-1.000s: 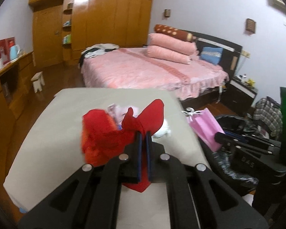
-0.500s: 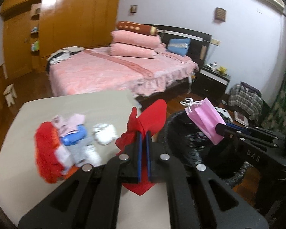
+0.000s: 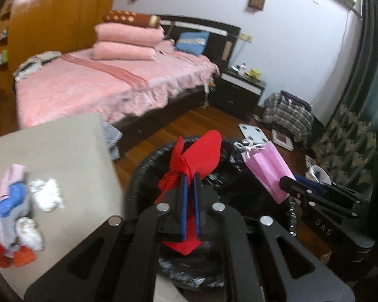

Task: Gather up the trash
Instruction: 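Carry both held items over the black bin and open both tools to drop them, then grasp the red cloth with the left tool while the right tool grasps the white tissue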

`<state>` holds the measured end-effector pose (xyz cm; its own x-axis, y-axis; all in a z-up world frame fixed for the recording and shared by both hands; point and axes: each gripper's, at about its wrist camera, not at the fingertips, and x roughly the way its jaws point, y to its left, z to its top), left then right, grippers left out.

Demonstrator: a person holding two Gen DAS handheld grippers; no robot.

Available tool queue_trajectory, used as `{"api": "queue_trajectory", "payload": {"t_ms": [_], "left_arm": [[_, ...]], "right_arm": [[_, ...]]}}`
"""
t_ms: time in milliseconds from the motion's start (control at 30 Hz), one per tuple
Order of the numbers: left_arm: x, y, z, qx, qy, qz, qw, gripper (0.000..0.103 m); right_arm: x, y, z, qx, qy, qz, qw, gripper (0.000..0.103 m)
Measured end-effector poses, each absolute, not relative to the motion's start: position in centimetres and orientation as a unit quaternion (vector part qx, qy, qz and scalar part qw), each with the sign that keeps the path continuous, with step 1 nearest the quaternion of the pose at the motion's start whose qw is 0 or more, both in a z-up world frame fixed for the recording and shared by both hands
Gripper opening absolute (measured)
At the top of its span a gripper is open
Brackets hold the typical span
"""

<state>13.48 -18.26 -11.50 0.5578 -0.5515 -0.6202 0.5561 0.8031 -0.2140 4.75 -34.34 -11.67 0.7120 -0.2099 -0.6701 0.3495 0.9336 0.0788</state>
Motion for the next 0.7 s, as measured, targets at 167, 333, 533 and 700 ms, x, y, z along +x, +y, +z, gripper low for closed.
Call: {"api": "queue_trajectory", "payload": {"t_ms": [167, 333, 533, 700], "left_arm": [[14.2, -18.2, -12.8, -0.005, 0.360, -0.316, 0.878, 0.052], [13.3, -14.8, -12.2, 0.010, 0.336, -0.273, 0.901, 0.079], [11.9, -9.2, -10.9, 0.029, 0.307, -0.207, 0.929, 0.090], [11.0, -3.8, -10.5, 0.028, 0.296, -0.134, 0.946, 0.090]], "right_arm": [[4.2, -36.2, -12.5, 0.103, 0.345, -0.179, 0.916, 0.057], [3.5, -35.2, -12.0, 0.093, 0.321, -0.185, 0.924, 0.098], [4.8, -31.5, -11.3, 0.100, 0.314, -0.135, 0.935, 0.097], [6.6, -26.9, -11.1, 0.097, 0.313, -0.085, 0.941, 0.097]]}}
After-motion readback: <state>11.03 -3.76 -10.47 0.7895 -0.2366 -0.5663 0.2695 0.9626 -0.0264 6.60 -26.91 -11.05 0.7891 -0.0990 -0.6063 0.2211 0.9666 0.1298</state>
